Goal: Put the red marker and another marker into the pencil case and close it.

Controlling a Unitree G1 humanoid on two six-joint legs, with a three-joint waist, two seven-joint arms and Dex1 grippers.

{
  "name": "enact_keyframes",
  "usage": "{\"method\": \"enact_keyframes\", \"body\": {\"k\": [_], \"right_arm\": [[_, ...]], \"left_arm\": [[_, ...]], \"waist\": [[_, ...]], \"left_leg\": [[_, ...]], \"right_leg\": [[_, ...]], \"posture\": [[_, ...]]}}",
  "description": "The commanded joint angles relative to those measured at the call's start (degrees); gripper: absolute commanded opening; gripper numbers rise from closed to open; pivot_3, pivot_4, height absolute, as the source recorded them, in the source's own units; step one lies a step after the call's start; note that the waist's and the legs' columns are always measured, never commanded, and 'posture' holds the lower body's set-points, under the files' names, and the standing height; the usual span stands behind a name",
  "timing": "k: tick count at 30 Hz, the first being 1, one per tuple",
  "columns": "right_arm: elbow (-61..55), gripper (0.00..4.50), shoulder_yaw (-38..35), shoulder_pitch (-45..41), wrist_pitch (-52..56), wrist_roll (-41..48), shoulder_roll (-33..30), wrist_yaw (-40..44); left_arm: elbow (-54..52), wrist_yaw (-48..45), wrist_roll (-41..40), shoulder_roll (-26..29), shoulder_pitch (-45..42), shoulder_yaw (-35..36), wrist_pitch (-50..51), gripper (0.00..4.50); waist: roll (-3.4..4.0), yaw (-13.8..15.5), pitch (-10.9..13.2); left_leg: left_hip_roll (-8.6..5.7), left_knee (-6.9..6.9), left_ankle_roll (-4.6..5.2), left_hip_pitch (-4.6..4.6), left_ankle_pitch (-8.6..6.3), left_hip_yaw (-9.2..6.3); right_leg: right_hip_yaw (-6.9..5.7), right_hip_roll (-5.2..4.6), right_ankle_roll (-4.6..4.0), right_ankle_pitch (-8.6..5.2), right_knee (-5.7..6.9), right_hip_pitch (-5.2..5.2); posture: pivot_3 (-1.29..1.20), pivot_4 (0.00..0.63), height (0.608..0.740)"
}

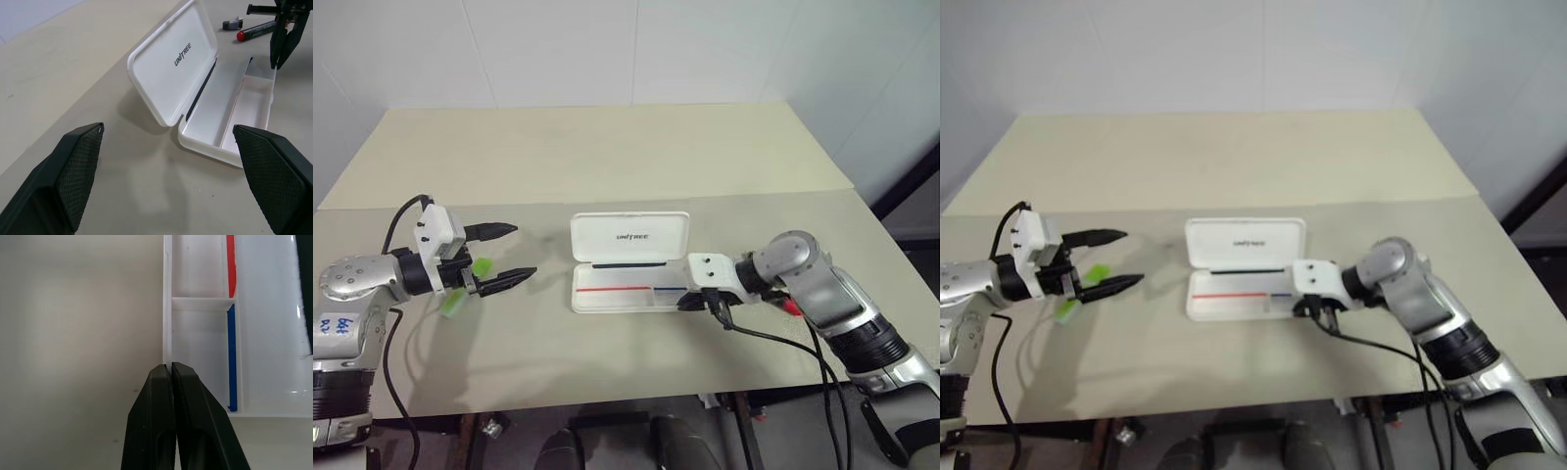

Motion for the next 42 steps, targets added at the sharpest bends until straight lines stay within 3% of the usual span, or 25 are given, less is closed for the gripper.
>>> {"method": "enact_keyframes", "body": {"k": [1, 8, 11, 14, 32, 35, 41, 42], "right_arm": [[-1.8, 0.03, -2.0, 1.3, -0.4, 0.5, -1.7, -1.7], [0.2, 0.03, -1.6, 0.7, -0.5, 1.5, -0.3, -3.9], [1.1, 0.7, -1.2, 0.2, -1.9, 1.6, 0.4, -4.5], [2.0, 1.68, -1.1, -0.9, -2.7, 1.9, 1.4, -5.3], [-4.9, 1.68, -5.1, -0.5, 3.3, 11.7, -4.1, 0.0], [-4.5, 2.25, -8.7, -0.5, 7.1, 12.0, -7.2, -2.2], [-1.3, 4.34, -14.0, 0.9, 11.5, 12.3, -13.1, -5.5], [-0.5, 4.46, -14.5, 1.3, 11.6, 12.1, -14.2, -5.7]], "left_arm": [[-0.1, -0.3, 0.0, -0.2, -0.8, 0.0, -0.9, 4.5], [0.6, -0.3, 0.0, -0.4, -2.1, -0.7, -1.0, 4.5], [0.8, -0.4, -0.1, -0.3, -2.3, -0.6, -1.0, 4.5], [0.6, -0.4, -0.2, -0.3, -2.4, -0.5, -0.9, 4.5], [-0.5, -0.7, -0.6, 0.3, -2.4, -0.3, 0.0, 4.5], [-1.0, -1.5, -0.7, 0.2, -3.5, -1.3, 0.2, 4.5], [-2.8, -4.1, -1.9, -0.1, -5.4, -3.3, 1.8, 4.5], [-3.6, -4.8, -2.4, -0.1, -5.7, -3.8, 2.6, 4.5]], "waist": [[-0.01, 0.1, 0.0], [-0.02, -0.1, 0.0], [-0.02, -0.1, 0.0], [-0.01, -0.1, 0.0], [-0.02, 0.2, 0.0], [-0.02, 0.2, 0.0], [-0.02, 1.1, 0.0], [-0.02, 1.2, 0.0]], "left_leg": [[0.0, 0.0, 0.0, 0.0, 0.0, 0.0], [0.0, 0.1, 0.01, 0.0, 0.0, 0.01], [0.0, 0.12, 0.03, 0.02, 0.02, 0.02], [0.0, 0.11, 0.03, 0.01, 0.02, 0.03], [0.0, 0.06, 0.04, 0.0, -0.01, 0.03], [0.0, 0.05, 0.04, 0.0, -0.01, 0.03], [0.0, 0.04, 0.03, 0.0, -0.01, 0.03], [0.0, 0.04, 0.03, 0.0, -0.01, 0.04]], "right_leg": [[0.0, 0.0, 0.0, 0.0, -0.01, 0.01], [0.01, 0.0, -0.03, 0.0, -0.01, 0.02], [0.04, 0.0, -0.06, 0.01, 0.0, 0.03], [0.04, 0.0, -0.03, 0.03, 0.0, 0.03], [0.04, 0.0, -0.01, 0.02, -0.01, 0.02], [0.04, 0.0, -0.02, 0.02, -0.02, 0.02], [0.04, -0.02, -0.08, -0.02, -0.07, 0.01], [0.04, -0.02, -0.1, -0.03, -0.07, 0.01]], "posture": [[0.0, 0.15, 0.74], [0.0, 0.15, 0.74], [0.0, 0.15, 0.74], [0.0, 0.15, 0.74], [0.0, 0.15, 0.74], [0.0, 0.15, 0.74], [0.0, 0.15, 0.74], [0.0, 0.15, 0.74]]}}
